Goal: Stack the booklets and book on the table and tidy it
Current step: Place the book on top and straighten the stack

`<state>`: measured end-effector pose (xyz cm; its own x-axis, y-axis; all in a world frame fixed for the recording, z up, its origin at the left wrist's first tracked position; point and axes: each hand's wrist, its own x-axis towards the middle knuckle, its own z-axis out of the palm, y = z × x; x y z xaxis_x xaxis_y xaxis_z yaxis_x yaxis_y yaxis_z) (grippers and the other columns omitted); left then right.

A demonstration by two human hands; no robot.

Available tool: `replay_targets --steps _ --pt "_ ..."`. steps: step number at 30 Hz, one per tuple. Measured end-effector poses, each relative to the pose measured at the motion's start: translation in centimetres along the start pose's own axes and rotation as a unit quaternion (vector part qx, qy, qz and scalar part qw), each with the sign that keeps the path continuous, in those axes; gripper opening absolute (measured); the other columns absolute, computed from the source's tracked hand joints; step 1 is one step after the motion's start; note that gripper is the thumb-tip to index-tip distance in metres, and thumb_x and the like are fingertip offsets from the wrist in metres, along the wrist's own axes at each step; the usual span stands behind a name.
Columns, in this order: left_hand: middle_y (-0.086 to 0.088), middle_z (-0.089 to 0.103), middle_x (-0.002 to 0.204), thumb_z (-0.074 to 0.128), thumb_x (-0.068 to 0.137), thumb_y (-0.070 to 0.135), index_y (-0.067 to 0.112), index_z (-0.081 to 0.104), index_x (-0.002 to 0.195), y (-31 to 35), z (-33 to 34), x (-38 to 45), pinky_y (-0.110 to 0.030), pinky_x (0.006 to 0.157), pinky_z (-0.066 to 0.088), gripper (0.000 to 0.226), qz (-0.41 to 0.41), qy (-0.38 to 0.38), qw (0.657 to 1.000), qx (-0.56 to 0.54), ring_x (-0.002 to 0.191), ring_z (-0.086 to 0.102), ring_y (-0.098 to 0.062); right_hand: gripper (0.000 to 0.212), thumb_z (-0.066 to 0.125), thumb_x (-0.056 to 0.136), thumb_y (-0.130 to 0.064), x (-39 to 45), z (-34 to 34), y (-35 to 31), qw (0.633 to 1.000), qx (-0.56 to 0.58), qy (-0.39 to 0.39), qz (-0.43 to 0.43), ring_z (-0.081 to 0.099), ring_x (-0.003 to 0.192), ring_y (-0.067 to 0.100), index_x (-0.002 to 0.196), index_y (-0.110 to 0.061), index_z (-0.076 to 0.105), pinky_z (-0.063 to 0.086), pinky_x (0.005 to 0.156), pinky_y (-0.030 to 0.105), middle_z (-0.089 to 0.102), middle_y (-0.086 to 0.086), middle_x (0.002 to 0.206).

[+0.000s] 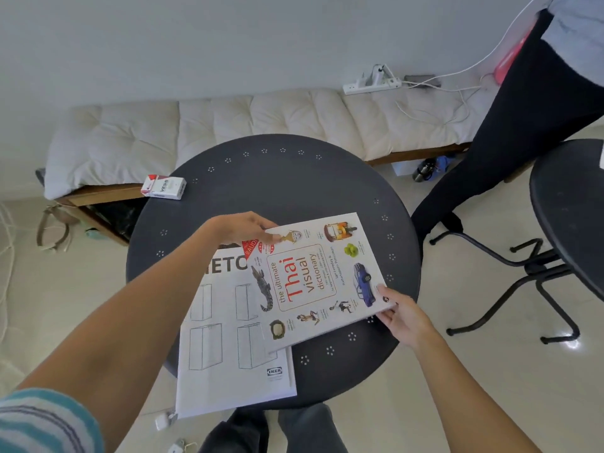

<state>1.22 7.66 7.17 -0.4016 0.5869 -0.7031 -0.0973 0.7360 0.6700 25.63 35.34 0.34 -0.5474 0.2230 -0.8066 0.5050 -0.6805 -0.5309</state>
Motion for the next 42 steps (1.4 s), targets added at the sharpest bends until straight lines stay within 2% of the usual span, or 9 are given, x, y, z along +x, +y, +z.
replay_targets --steps 3,7,12,17,22,27,32,35,42 --pt "0.0 0.077 0.101 0.064 0.087 0.028 0.029 0.067 0.116 -2.5 -1.3 -2.8 -0.029 0.068 0.061 0.029 -0.026 -0.017 0.999 -0.019 0.089 0.075 -0.018 0.033 0.064 0.089 -0.027 -0.4 2.7 -0.4 0.989 -0.109 -0.09 0.03 0.068 0.109 0.028 0.117 -0.012 0.069 0.056 0.087 0.039 0.07 0.012 0.12" --pt "-0.004 0.074 0.109 0.062 0.088 0.028 0.029 0.066 0.118 -6.5 -2.2 -6.2 -0.037 0.083 0.059 0.03 -0.057 -0.029 0.995 -0.075 0.099 0.072 -0.022 0.044 0.069 0.083 -0.028 -0.9 6.3 -0.1 0.952 -0.235 -0.179 0.085 0.063 0.115 0.035 0.124 -0.013 0.063 0.051 0.095 0.051 0.068 0.014 0.122" --pt "-0.006 0.075 0.098 0.062 0.087 0.033 0.014 0.065 0.116 -11.6 -1.8 -9.7 -0.029 0.075 0.059 0.035 -0.063 0.045 0.975 -0.21 0.091 0.073 -0.022 0.057 0.069 0.08 -0.018 -1.8 10.0 1.5 0.915 -0.273 -0.277 0.105 0.055 0.125 0.039 0.134 -0.015 0.052 0.035 0.108 0.061 0.06 0.017 0.133" --pt "-0.007 0.074 0.085 0.045 0.092 0.05 0.015 0.063 0.095 -15.2 -0.2 -12.6 -0.035 0.082 0.052 0.04 0.011 0.155 0.872 -0.465 0.082 0.073 -0.022 0.054 0.06 0.087 -0.011 -2.6 12.4 3.4 0.915 -0.248 -0.308 0.077 0.049 0.129 0.043 0.139 -0.017 0.046 0.029 0.11 0.064 0.055 0.018 0.138" --pt "-0.013 0.07 0.115 0.042 0.081 0.069 0.014 0.061 0.119 -18.1 3.2 -14.0 -0.047 0.078 0.057 0.069 0.077 0.132 0.78 -0.607 0.104 0.067 -0.036 0.056 0.059 0.087 -0.006 -3.3 13.4 5.7 0.947 -0.175 -0.267 0.03 0.052 0.127 0.04 0.139 -0.022 0.047 0.031 0.109 0.064 0.059 0.014 0.135" --pt "-0.01 0.068 0.122 0.051 0.078 0.067 0.013 0.06 0.125 -18.8 7.7 -13.5 -0.037 0.081 0.06 0.072 0.153 0.161 0.671 -0.708 0.112 0.066 -0.026 0.046 0.055 0.092 -0.004 -4.5 14.8 8.3 0.975 -0.109 -0.192 -0.011 0.069 0.103 0.028 0.131 -0.028 0.049 0.06 0.064 0.036 0.069 0.007 0.121" --pt "-0.004 0.07 0.118 0.062 0.087 0.03 0.023 0.048 0.132 -15.7 9.7 -11.4 -0.041 0.077 0.06 0.048 0.094 0.215 0.741 -0.629 0.105 0.068 -0.026 0.043 0.054 0.093 0.001 -5.0 15.3 11.0 0.985 -0.051 -0.164 -0.013 0.07 0.097 0.028 0.123 -0.029 0.052 0.06 0.066 0.041 0.073 0.008 0.113" --pt "-0.004 0.067 0.119 0.058 0.09 0.003 0.022 0.043 0.131 -15.1 10.0 -10.4 -0.045 0.07 0.06 0.048 0.059 0.254 0.735 -0.626 0.101 0.068 -0.026 0.043 0.055 0.091 0.002 -5.3 15.4 12.0 0.984 -0.044 -0.17 -0.01 0.069 0.102 0.03 0.12 -0.03 0.054 0.061 0.069 0.043 0.073 0.009 0.113" --pt "-0.008 0.067 0.121 0.058 0.087 -0.004 0.025 0.045 0.127 -17.7 7.2 -12.1 -0.049 0.079 0.057 0.051 0.046 0.199 0.792 -0.575 0.108 0.065 -0.03 0.048 0.059 0.082 0.004 -5.1 13.6 10.6 0.981 -0.017 -0.192 -0.028 0.07 0.1 0.027 0.129 -0.007 0.055 0.062 0.074 0.036 0.068 0.016 0.12"
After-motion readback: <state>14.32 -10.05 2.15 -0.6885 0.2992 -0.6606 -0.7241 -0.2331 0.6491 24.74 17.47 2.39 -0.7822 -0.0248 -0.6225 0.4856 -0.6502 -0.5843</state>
